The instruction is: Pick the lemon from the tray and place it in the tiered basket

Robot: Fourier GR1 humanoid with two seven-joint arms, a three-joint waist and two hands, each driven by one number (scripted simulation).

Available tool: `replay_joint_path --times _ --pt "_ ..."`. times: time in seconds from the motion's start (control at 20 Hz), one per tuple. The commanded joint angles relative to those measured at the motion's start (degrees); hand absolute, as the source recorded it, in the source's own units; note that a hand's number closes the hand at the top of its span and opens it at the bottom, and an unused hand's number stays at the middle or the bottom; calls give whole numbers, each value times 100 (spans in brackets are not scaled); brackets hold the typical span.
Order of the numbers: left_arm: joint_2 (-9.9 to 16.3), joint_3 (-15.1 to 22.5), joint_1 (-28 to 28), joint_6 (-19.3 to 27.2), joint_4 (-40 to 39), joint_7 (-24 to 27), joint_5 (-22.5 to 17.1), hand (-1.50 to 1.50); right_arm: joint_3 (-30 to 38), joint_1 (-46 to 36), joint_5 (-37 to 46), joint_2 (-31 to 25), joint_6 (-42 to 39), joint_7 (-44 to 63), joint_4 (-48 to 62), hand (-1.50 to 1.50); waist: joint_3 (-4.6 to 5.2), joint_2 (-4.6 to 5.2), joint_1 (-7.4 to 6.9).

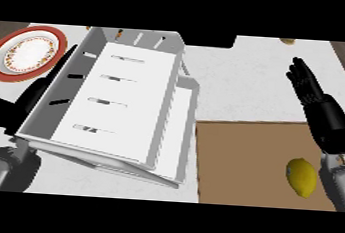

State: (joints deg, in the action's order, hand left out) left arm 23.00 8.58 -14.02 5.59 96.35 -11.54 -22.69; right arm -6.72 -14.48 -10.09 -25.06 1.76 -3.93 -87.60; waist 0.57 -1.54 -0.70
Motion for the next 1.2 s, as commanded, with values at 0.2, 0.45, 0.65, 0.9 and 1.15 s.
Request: replay_joint_path --times 0.2,0.45,0.65,0.9,1.15 --pt "88 -63 868 333 -326 161 669 0 -238 733 968 899 1599 -288 -1318 150 -54 111 113" --pt "286 -395 1056 180 -637 66 368 0 1133 1489 1429 1145 3668 828 -366 -150 -39 139 407" --pt "199 -284 1302 6 -593 232 404 0 460 2144 2801 1425 4625 930 -1113 -150 -39 130 159" --pt "120 -302 985 98 -650 88 442 0 212 2636 4412 451 3976 2667 -1663 -150 -15 155 158" --pt "204 -329 1164 66 -620 174 491 0 160 3442 4979 -547 2372 3815 -2222 -150 36 153 182"
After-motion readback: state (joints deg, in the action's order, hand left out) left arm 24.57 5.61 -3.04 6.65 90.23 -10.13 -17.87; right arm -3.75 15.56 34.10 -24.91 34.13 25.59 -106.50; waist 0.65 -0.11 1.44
